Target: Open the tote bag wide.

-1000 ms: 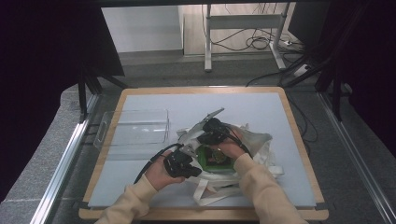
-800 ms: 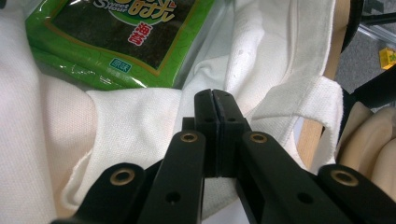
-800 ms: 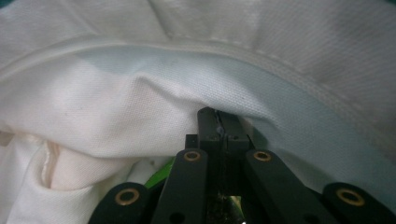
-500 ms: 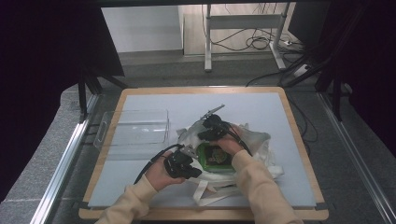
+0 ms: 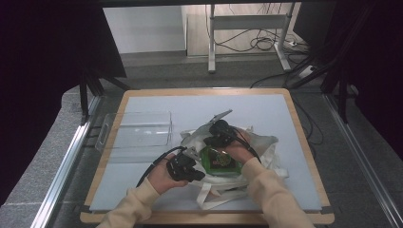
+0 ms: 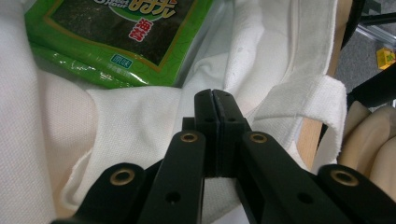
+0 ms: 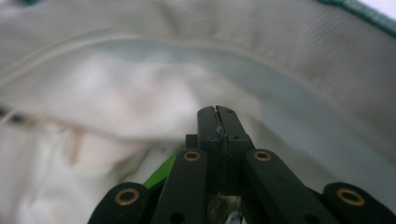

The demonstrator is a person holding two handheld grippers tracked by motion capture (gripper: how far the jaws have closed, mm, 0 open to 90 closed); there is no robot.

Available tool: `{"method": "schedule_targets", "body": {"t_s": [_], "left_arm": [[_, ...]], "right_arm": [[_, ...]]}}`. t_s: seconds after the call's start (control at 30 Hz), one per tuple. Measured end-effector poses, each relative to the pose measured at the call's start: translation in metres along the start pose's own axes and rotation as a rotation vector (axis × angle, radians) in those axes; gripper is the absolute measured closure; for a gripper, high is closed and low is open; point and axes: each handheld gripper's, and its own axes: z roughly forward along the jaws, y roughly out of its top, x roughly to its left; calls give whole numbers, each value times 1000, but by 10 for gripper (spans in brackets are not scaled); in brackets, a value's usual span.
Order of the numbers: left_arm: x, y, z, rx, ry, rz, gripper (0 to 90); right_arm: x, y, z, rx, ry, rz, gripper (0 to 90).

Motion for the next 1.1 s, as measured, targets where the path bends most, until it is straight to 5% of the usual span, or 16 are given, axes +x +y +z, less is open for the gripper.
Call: {"method": "schedule_targets", "body": {"t_s": [0.23, 0.53, 1.1], "left_arm": [[1, 0, 0, -3, 2, -3, 894], [1, -1, 0, -17, 0, -19, 894], [3, -2, -1, -17, 3, -31, 894]], "right_arm": [[24, -25, -34, 6, 37, -34, 884], [49, -56, -55, 27, 79, -60, 879], [74, -84, -53, 131, 139, -95, 885]]}}
